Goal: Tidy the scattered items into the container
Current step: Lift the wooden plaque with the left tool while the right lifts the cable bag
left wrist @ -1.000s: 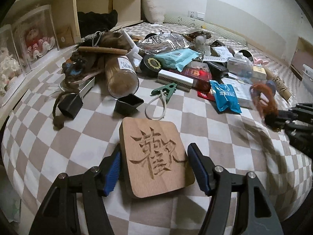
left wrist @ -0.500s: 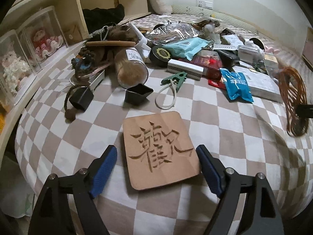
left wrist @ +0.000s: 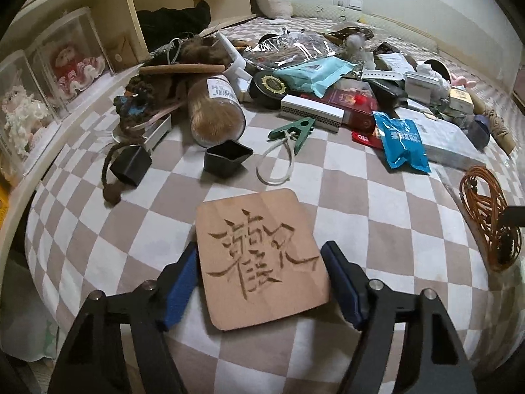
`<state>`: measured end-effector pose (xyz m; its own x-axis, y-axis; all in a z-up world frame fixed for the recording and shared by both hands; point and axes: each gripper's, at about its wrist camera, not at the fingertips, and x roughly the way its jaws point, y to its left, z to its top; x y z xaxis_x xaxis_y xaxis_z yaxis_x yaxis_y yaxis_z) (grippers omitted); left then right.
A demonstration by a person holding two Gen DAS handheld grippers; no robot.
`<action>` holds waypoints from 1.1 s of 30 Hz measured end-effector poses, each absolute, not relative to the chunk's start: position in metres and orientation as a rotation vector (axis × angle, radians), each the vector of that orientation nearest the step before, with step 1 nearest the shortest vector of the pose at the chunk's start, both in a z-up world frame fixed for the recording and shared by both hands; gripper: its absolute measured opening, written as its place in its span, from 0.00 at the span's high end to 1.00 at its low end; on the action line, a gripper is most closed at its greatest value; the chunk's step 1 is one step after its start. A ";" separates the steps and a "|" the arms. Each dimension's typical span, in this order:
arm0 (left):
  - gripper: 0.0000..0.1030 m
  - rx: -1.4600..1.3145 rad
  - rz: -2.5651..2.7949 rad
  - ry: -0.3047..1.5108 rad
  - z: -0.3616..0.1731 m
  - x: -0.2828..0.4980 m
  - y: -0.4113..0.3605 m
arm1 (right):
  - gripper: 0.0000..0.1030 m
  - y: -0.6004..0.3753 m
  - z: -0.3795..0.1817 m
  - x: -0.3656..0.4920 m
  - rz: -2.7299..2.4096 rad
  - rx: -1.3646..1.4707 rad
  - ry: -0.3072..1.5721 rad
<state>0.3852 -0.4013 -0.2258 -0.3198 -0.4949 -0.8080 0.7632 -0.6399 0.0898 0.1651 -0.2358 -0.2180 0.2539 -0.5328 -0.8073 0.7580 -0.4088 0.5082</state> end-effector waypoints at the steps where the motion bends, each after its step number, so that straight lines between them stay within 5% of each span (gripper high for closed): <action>1: 0.30 1.089 -2.024 0.402 -0.225 0.386 -0.401 | 0.86 -0.236 -0.220 0.165 -1.436 1.392 0.234; 14: 0.33 1.039 -2.076 0.488 -0.217 0.402 -0.398 | 0.86 -0.244 -0.237 0.172 -1.460 1.370 0.264; 33: 0.37 0.991 -2.168 0.437 -0.181 0.390 -0.382 | 0.88 -0.215 -0.215 0.147 -1.377 1.457 -0.057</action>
